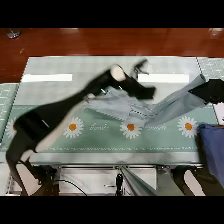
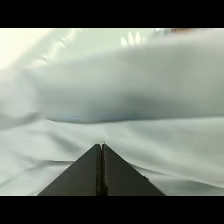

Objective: Fold the shirts.

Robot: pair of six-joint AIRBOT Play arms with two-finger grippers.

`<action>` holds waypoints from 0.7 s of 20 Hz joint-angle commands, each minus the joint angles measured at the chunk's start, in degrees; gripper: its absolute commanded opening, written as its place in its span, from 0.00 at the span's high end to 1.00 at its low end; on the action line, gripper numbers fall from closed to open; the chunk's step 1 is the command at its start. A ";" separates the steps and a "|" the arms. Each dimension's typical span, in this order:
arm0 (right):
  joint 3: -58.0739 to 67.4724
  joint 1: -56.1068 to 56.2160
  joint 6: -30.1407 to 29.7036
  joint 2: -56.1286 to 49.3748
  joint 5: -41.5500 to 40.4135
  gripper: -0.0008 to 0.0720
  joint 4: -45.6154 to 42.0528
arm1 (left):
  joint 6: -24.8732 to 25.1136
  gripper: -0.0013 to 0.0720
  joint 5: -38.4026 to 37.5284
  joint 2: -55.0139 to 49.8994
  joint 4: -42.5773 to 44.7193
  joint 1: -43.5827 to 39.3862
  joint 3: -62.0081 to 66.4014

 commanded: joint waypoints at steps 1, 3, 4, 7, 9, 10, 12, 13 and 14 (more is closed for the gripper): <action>-0.02 0.02 -2.43 -1.90 -1.36 0.96 6.97 | -3.06 0.96 -8.61 5.01 3.98 13.92 0.85; 0.17 1.73 -3.26 -3.85 -3.43 0.96 11.19 | -2.54 0.96 -11.78 11.39 7.32 21.84 0.85; 0.83 5.11 -3.23 -5.27 -5.35 0.96 11.06 | -2.10 0.96 -11.82 15.23 9.79 24.96 0.85; 4.15 19.61 -1.57 -12.09 -13.49 0.96 7.56 | -0.57 0.96 -12.22 27.98 16.76 32.13 0.83; 6.99 28.96 1.38 -18.86 -19.91 0.96 3.80 | 0.44 0.96 -12.98 36.44 21.92 34.18 -0.20; 8.90 32.72 2.03 -23.02 -22.16 0.96 3.43 | 0.44 0.96 -13.05 40.59 24.57 34.42 -1.70; 13.42 37.86 2.36 -31.36 -24.72 0.96 3.45 | 0.44 0.96 -13.07 49.00 28.48 34.49 -7.78; 16.02 39.39 2.95 -35.39 -24.90 0.96 3.48 | 0.44 0.95 -13.11 52.63 29.14 34.56 -12.02; 18.86 40.68 3.58 -39.39 -24.76 0.96 3.48 | 0.44 0.96 -13.11 56.24 29.22 34.56 -17.03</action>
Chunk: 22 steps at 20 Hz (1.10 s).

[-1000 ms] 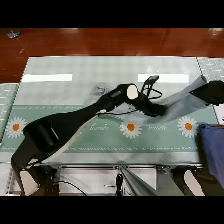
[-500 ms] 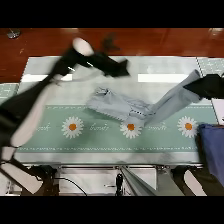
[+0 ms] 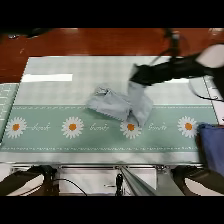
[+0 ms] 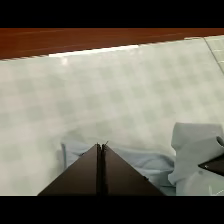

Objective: Fold the shirts.

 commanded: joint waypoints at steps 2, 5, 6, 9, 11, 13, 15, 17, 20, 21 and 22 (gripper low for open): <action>10.86 8.24 3.08 -16.70 -3.82 0.96 -0.85 | 0.04 0.96 -0.07 18.08 4.81 1.16 -20.81; 15.74 10.03 4.22 -23.50 -3.17 0.96 -0.39 | -2.34 0.95 2.38 26.49 4.66 1.16 -36.02; 16.74 10.45 4.57 -25.18 -2.43 0.96 -0.17 | -2.97 0.95 2.82 28.44 3.93 1.16 -39.63; 17.14 11.17 5.09 -28.04 -1.86 0.78 1.14 | -2.93 0.95 3.74 30.58 2.43 1.16 -44.85; 17.18 11.10 2.84 -28.41 1.40 0.11 3.87 | -2.89 0.95 5.60 29.92 2.49 1.16 -45.16; 19.30 8.33 1.18 -27.47 8.35 0.12 3.23 | -2.91 0.95 9.77 29.20 2.47 1.18 -45.13; 21.40 2.05 1.20 -23.93 15.98 0.12 1.99 | -2.91 0.95 12.46 28.52 2.49 1.25 -45.13; 21.46 -5.79 1.46 -16.72 21.40 0.12 -1.95 | -2.91 0.95 12.11 28.33 2.56 2.12 -45.16; 15.43 -14.69 2.25 -2.03 23.28 0.12 -18.16 | -2.91 0.95 9.53 28.35 3.56 3.74 -45.22; 8.90 -17.42 3.78 4.02 19.80 0.12 -22.73 | -2.91 0.95 9.25 28.37 3.61 3.80 -45.46; 0.96 -20.00 5.84 9.70 15.15 0.12 -25.03 | -2.91 0.95 8.90 28.35 3.54 3.78 -45.86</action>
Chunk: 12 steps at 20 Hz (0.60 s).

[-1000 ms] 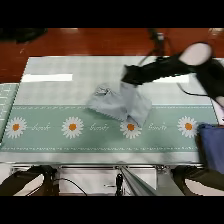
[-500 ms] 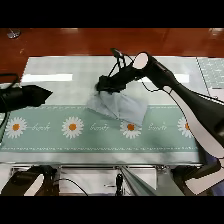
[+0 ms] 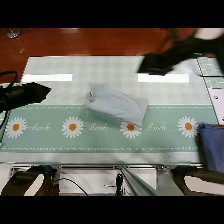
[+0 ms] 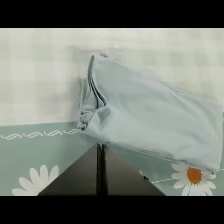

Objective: Fold the shirts.

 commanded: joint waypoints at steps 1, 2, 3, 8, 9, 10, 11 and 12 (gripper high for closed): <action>-21.35 -10.32 6.21 19.10 -9.55 0.12 -12.66 | -0.04 0.95 -1.14 -0.04 0.20 0.59 -1.31; -30.73 -12.15 9.73 23.74 -15.43 0.13 -11.80 | -0.04 0.95 -1.14 -0.04 -0.31 0.59 -2.45; -40.26 -13.25 13.31 27.52 -21.70 0.13 -9.42 | -0.04 0.95 -1.11 -0.04 -0.76 0.48 -3.74; -61.68 -8.02 4.52 22.34 -36.96 0.14 17.22 | -0.04 0.95 -0.83 -0.07 -5.55 0.31 -10.62; -60.41 -7.06 1.60 17.46 -36.17 0.14 18.78 | -0.04 0.95 -0.83 -0.07 -5.90 0.33 -11.41; -58.29 -6.95 -1.11 12.22 -33.94 0.14 20.74 | -0.04 0.95 -0.87 -0.07 -5.88 0.33 -11.91; -55.63 -6.78 -5.84 6.88 -30.32 0.14 24.04 | -0.04 0.95 -0.90 -0.04 -5.88 0.33 -12.09; -53.37 -6.78 -10.23 2.60 -27.06 0.14 27.96 | -0.04 0.95 -0.90 -0.04 -5.90 0.33 -12.11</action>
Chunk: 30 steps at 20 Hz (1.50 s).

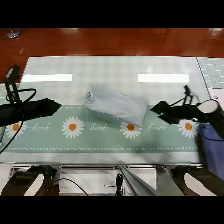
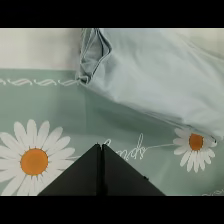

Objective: Fold the shirts.

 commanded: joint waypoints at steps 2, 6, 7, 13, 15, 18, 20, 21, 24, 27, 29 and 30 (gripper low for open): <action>4.74 0.94 -15.98 -16.24 6.86 0.14 17.22 | 0.07 0.95 0.02 0.02 -1.05 -0.02 -1.44; 8.92 3.21 -17.03 -21.84 7.89 0.17 19.61 | 0.09 0.95 0.94 0.02 -1.03 0.02 -1.44; 10.40 5.07 -17.33 -22.80 8.33 0.39 19.65 | 0.07 0.95 1.79 0.02 -1.05 0.02 -1.44; 35.82 11.50 -13.44 -22.43 16.50 0.96 9.68 | 0.07 0.95 3.91 0.00 -1.07 0.02 -1.44; 48.28 11.63 -7.04 -22.18 19.93 0.96 3.32 | 0.07 0.95 3.91 0.02 -1.07 0.02 -1.44; 65.18 9.49 4.04 -22.08 26.01 0.96 -7.15 | 0.09 0.95 3.91 0.02 -1.05 0.02 -1.44; 73.13 6.73 9.14 -21.92 31.41 0.96 -12.94 | 0.09 0.95 3.56 0.02 -1.03 0.02 -1.44; 75.63 4.92 11.10 -21.18 34.01 0.96 -15.78 | 0.09 0.95 3.02 0.02 -1.03 0.02 -1.44; 77.66 -2.10 14.05 -17.38 38.75 0.96 -18.67 | 0.09 0.95 -0.11 0.02 -1.03 0.02 -1.44; 77.66 -11.63 15.82 -13.03 44.54 0.96 -21.00 | 0.09 0.95 -5.55 0.02 -1.03 0.02 -1.44; 77.66 -17.70 15.87 -10.49 50.10 0.96 -25.18 | 0.09 0.95 -6.75 0.02 -1.03 0.02 -1.44; 77.64 -20.72 15.76 -9.27 53.57 0.96 -28.35 | 0.09 0.95 -6.67 0.02 -1.05 0.02 -1.44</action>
